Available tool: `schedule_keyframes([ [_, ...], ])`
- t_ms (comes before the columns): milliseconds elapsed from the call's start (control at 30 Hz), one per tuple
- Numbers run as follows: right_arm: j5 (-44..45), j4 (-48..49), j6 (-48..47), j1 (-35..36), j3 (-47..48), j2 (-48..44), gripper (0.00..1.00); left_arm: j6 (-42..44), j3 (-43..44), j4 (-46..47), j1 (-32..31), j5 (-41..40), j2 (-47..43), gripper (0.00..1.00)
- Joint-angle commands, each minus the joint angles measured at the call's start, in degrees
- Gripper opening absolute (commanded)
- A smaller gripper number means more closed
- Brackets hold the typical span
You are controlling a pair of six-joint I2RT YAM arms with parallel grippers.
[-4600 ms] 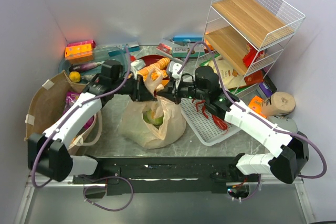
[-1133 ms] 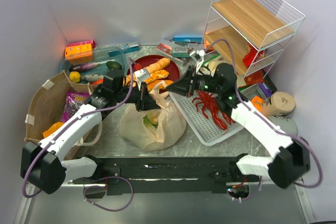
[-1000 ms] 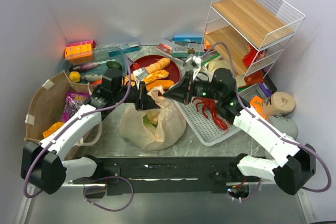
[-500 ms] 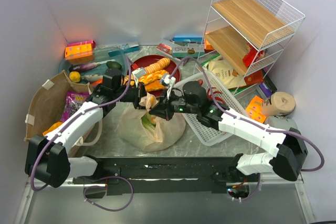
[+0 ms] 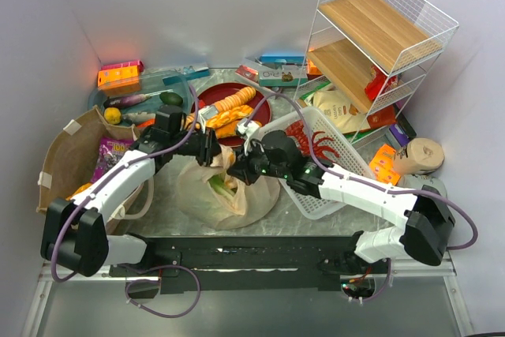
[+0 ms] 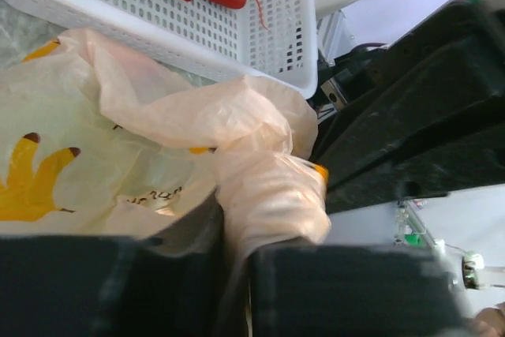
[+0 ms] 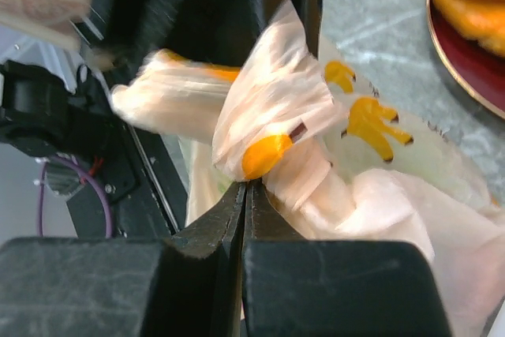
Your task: Place the mixed food into the grocery bags and tie them
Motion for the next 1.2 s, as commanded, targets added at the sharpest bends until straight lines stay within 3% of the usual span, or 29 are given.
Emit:
schedule_keyframes([
  [0,3.7,-4.4,-0.7,0.3,-1.8,-0.4,0.0,2.1,2.3,-1.8,0.3,0.8,-1.3,0.25],
  [133,4.2,-3.7,-0.4,0.3,-2.7,-2.1,0.0,3.5,2.1,-3.5,0.5,-2.0,-3.0,0.48],
  [433,4.3,-2.7,-0.3,0.3,-3.2,-3.8,0.0,6.2,1.6,-6.7,1.2,-3.8,-7.0,0.67],
  [567,3.8,-1.7,0.1,0.3,-3.6,-3.7,0.0,5.7,-0.6,-3.6,1.3,-0.1,-10.2,0.75],
  [600,3.6,-1.6,0.1,0.4,-3.6,-3.5,0.0,6.1,-0.9,-3.6,1.3,0.8,-10.5,0.81],
  [733,3.4,-1.6,0.1,0.2,-3.2,-3.4,0.0,8.6,-1.0,-6.3,1.2,0.5,-11.2,0.86],
  [900,2.8,-1.6,-0.1,0.3,-2.8,-3.0,0.0,6.2,-1.8,-3.0,1.1,0.8,-10.5,0.9],
  [1167,2.4,-1.5,-0.3,0.3,-2.6,-2.8,0.0,3.9,0.0,0.7,-2.7,-0.2,-5.5,0.89],
])
